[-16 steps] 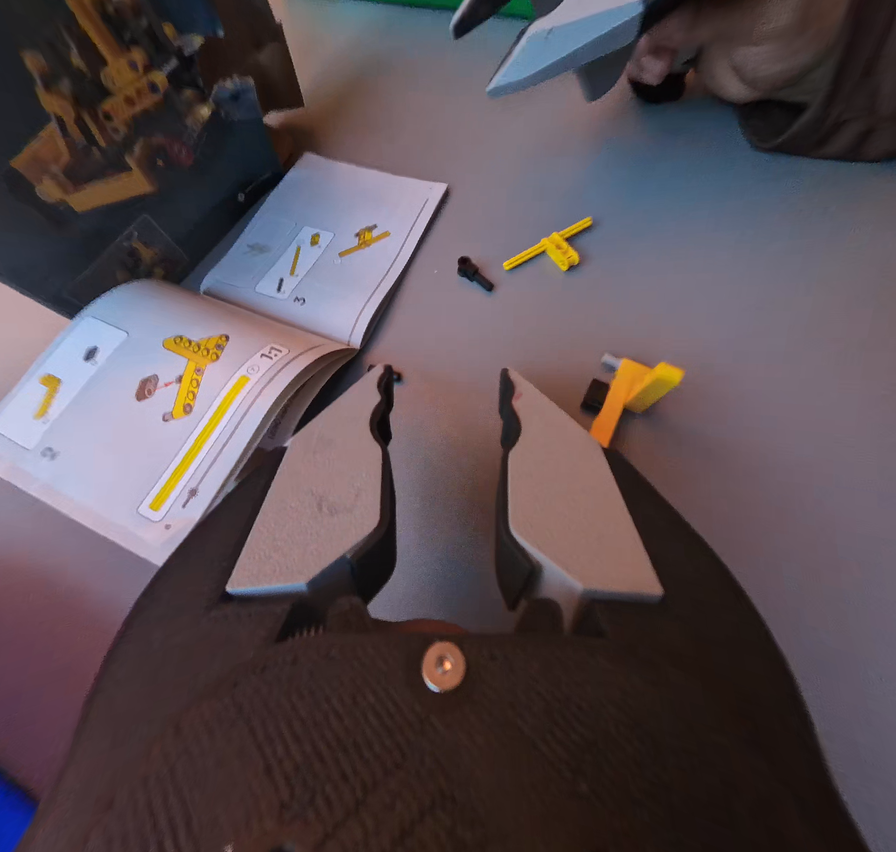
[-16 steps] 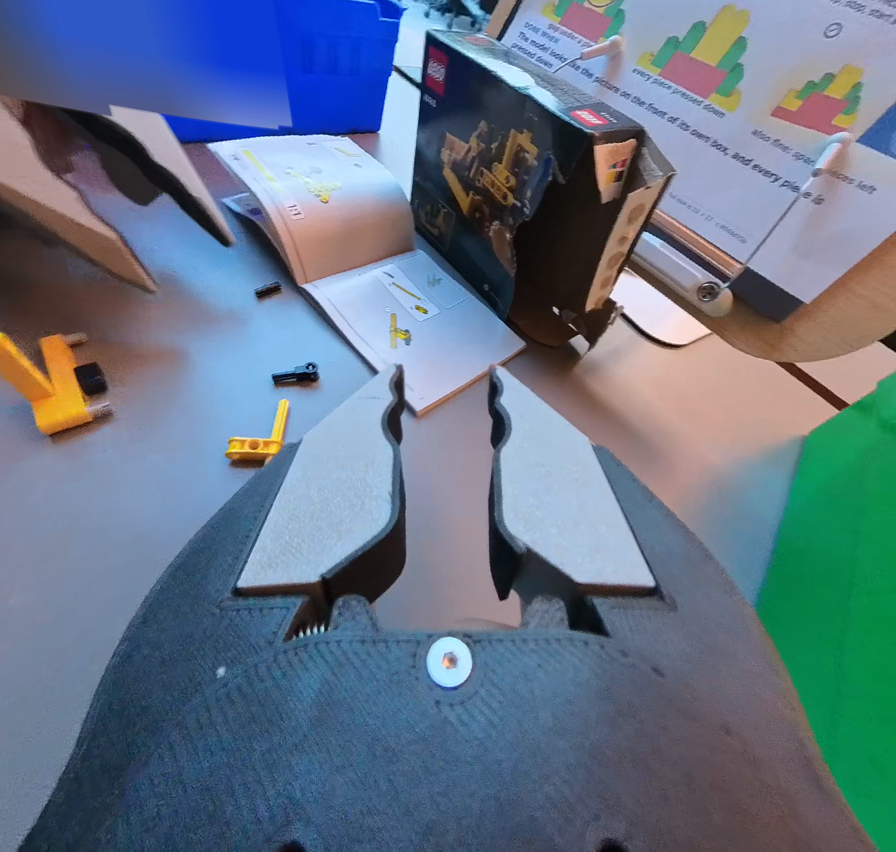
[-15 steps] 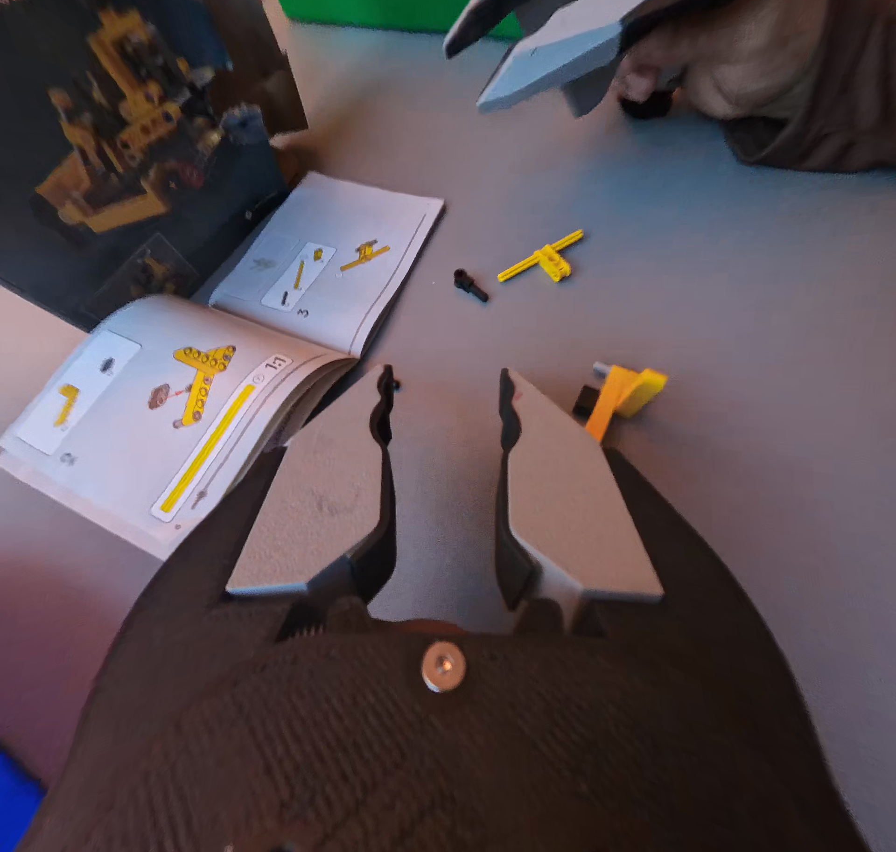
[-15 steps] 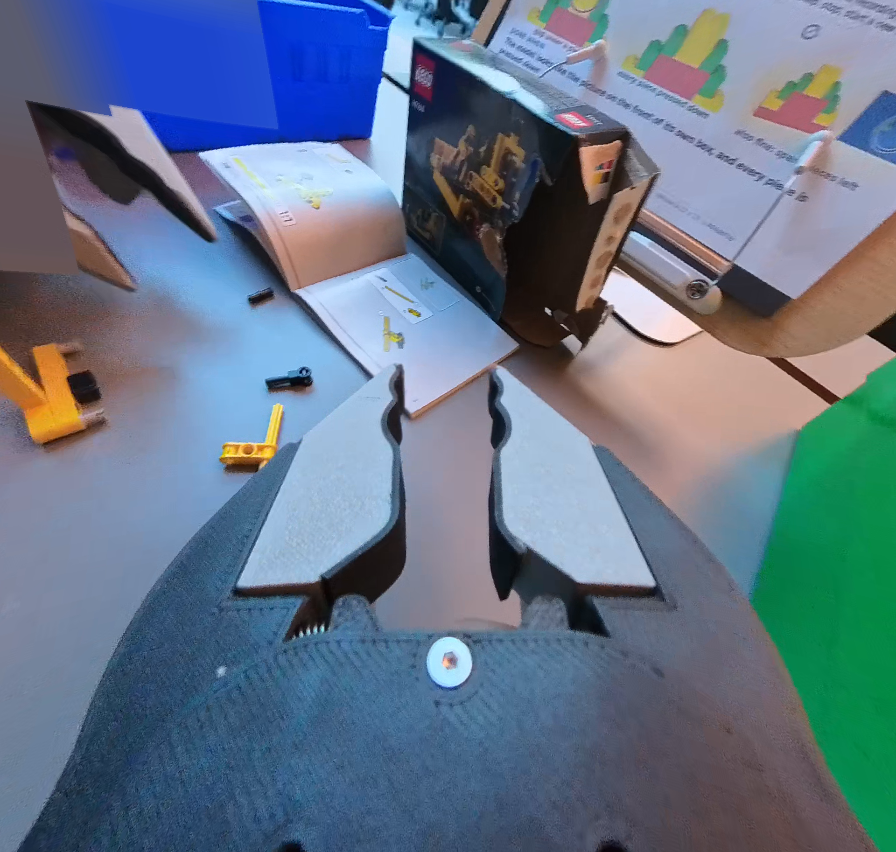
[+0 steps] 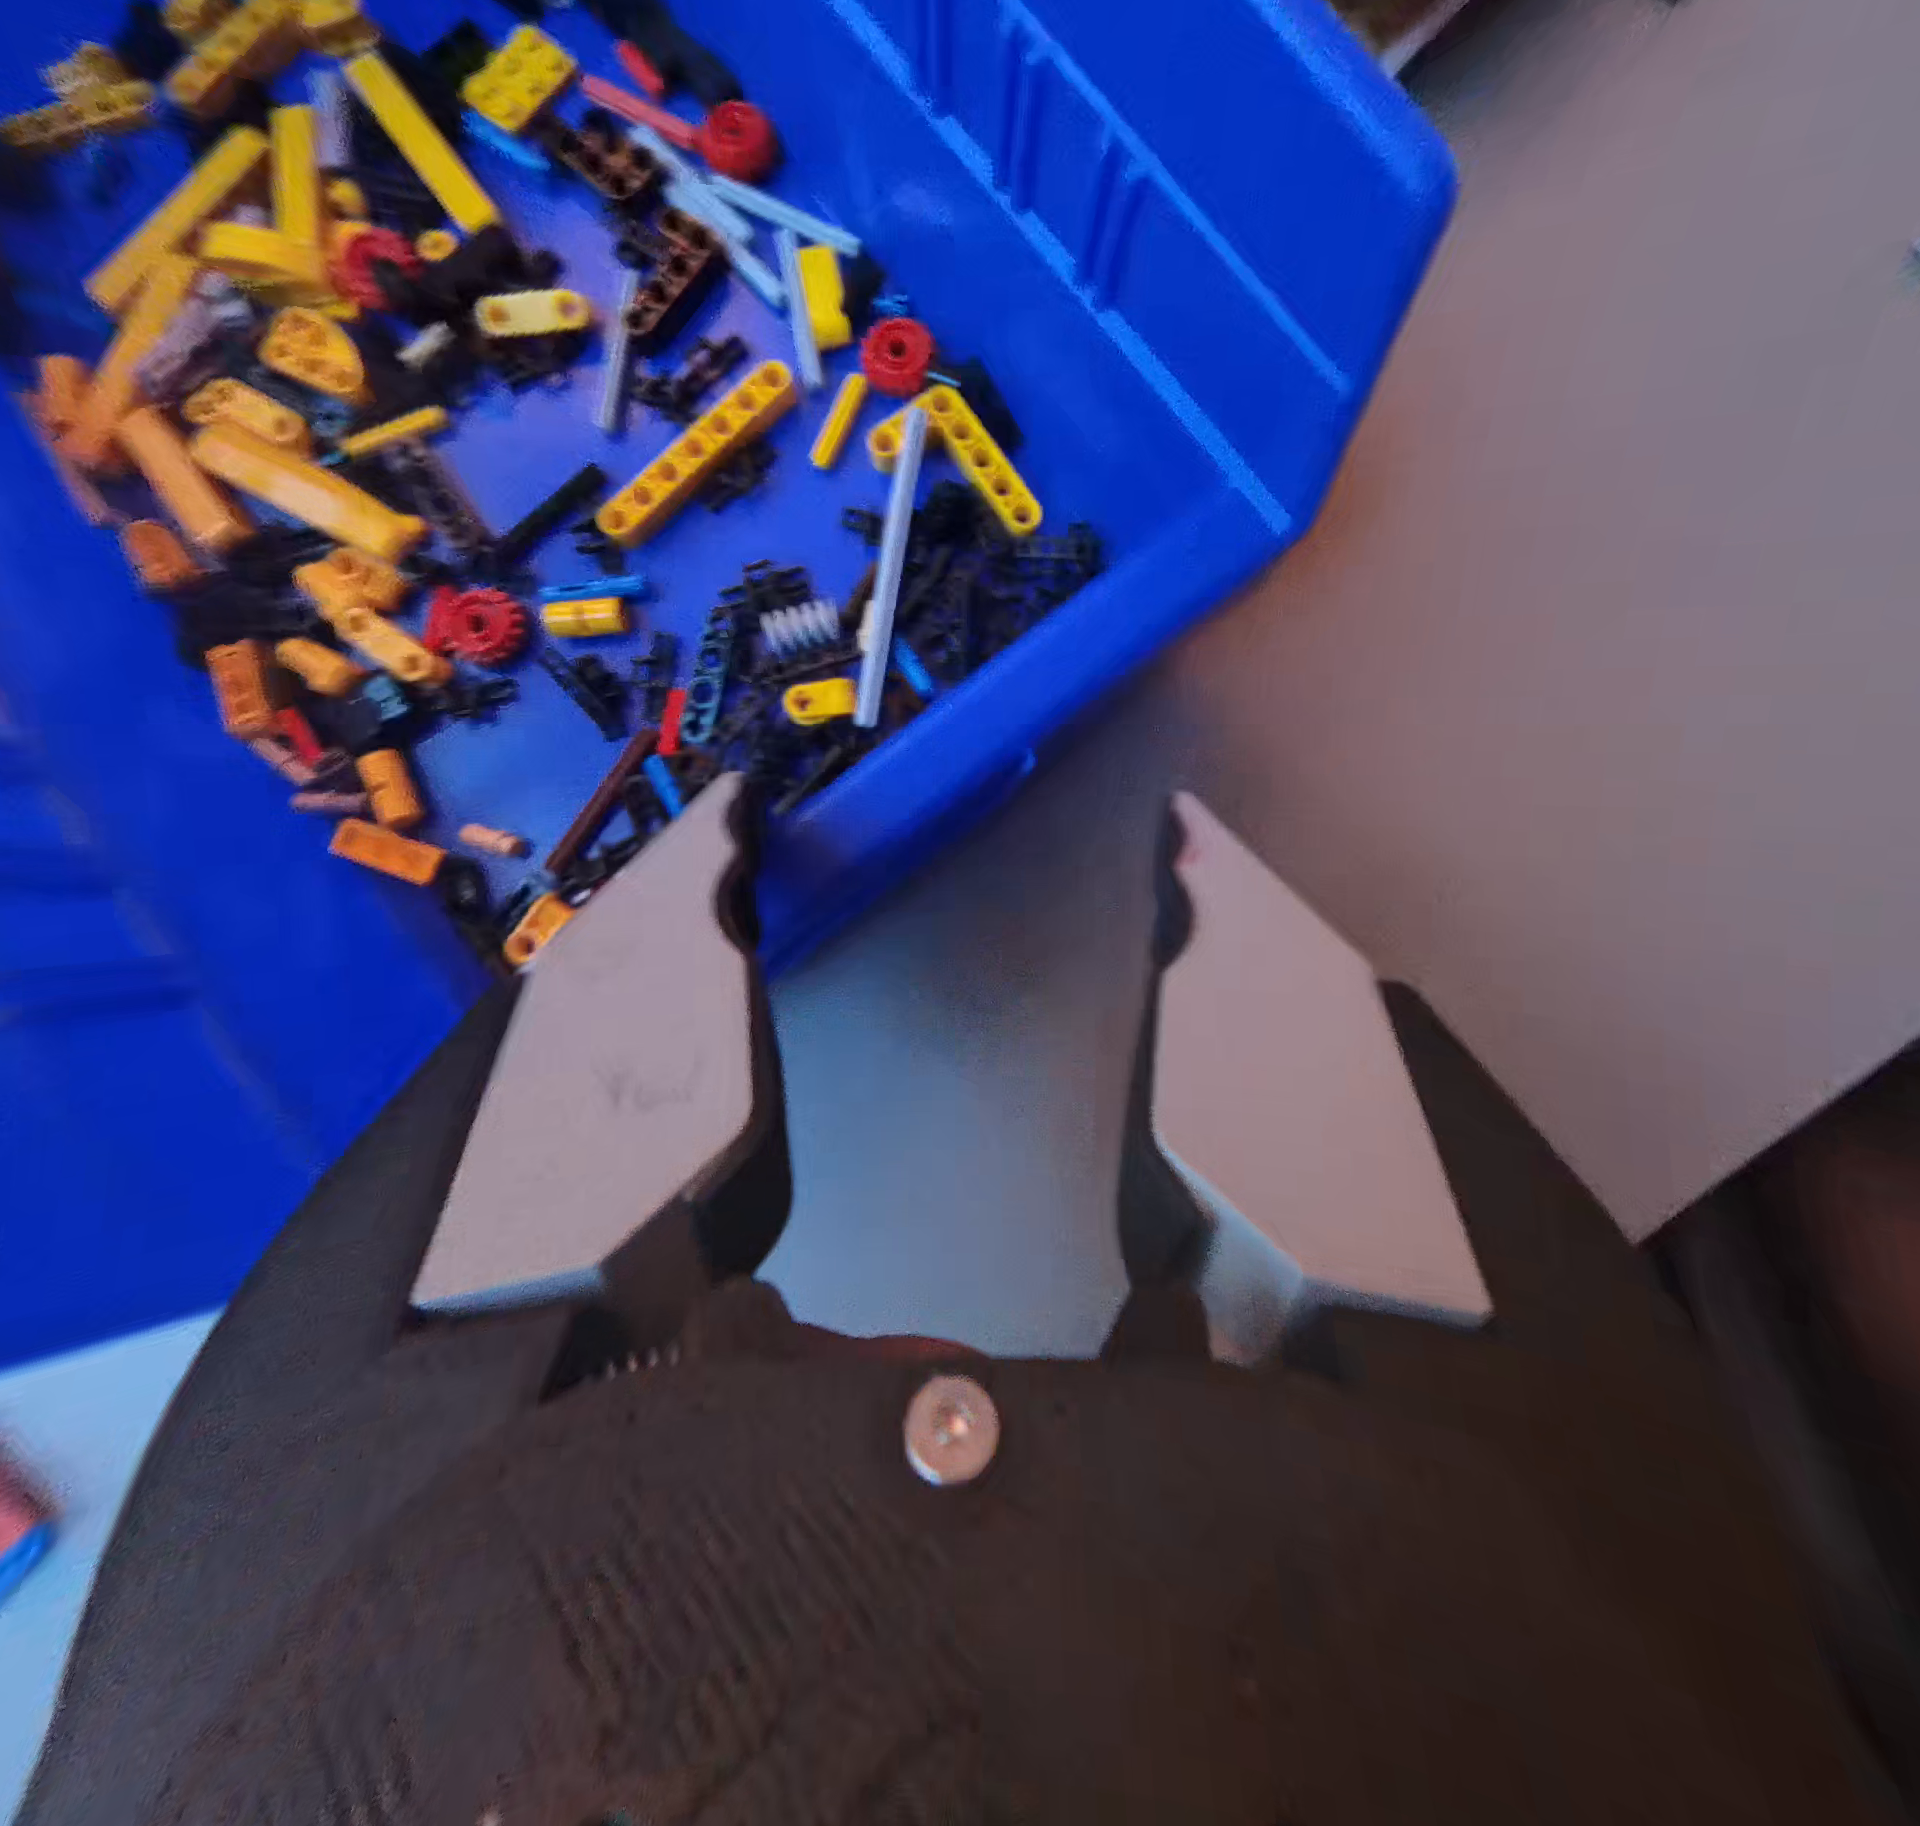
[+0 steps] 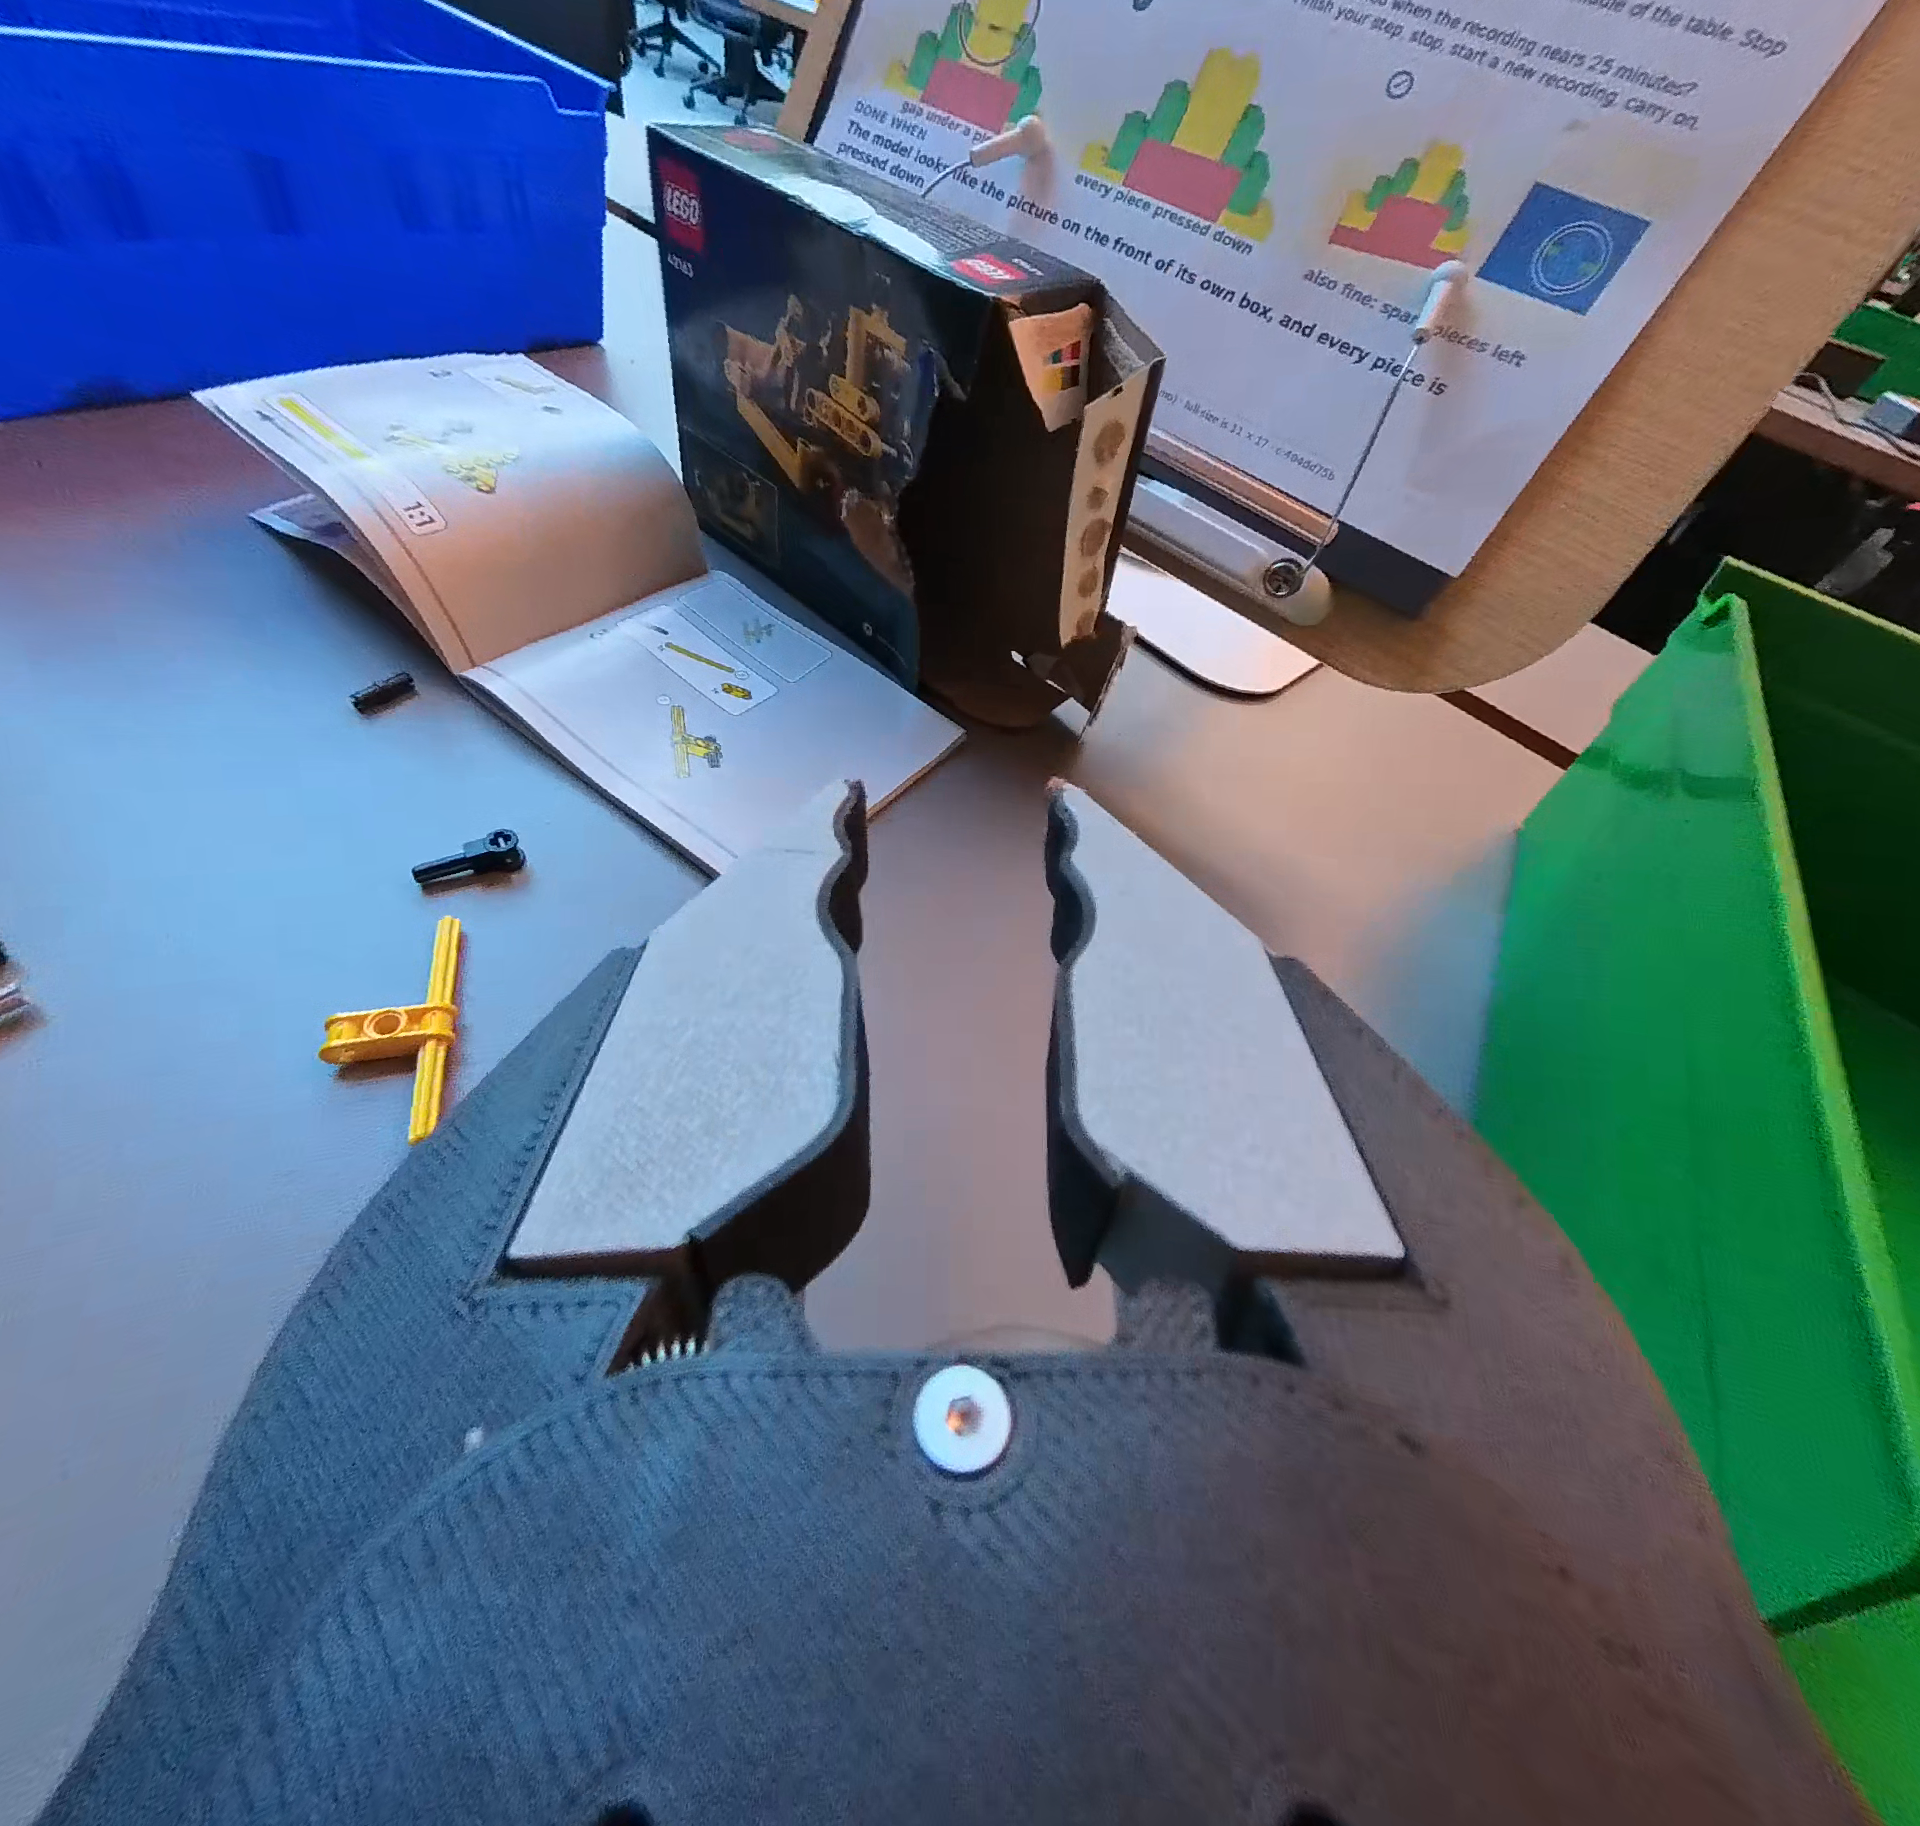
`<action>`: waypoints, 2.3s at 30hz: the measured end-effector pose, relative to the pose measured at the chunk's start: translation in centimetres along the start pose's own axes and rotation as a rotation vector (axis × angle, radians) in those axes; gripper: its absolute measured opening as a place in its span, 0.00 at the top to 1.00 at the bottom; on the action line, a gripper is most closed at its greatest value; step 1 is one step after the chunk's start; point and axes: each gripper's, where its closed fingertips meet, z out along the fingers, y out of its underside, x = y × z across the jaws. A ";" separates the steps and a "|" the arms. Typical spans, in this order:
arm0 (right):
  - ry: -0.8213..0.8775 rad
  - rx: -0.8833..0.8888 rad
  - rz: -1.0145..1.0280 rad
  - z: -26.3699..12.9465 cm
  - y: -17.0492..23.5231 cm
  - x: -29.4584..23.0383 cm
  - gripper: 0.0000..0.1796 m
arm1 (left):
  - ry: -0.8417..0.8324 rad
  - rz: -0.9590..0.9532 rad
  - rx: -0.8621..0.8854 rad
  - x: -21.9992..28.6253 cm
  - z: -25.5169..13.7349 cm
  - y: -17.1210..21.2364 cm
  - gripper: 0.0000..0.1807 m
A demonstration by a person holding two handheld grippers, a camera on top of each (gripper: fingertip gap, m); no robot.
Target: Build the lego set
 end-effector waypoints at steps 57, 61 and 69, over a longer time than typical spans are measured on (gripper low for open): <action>-0.174 0.088 0.007 5.1 -2.5 -0.7 0.77 | -0.002 -0.112 0.685 -7.6 -9.1 -17.2 0.79; -0.161 0.083 -0.017 5.1 -2.4 -0.8 0.78 | -0.008 -0.081 0.711 -8.5 -7.9 -17.4 0.78; -0.112 0.057 -0.031 5.6 -2.0 0.1 0.80 | 0.154 -0.102 0.783 -3.4 -5.3 -18.5 0.79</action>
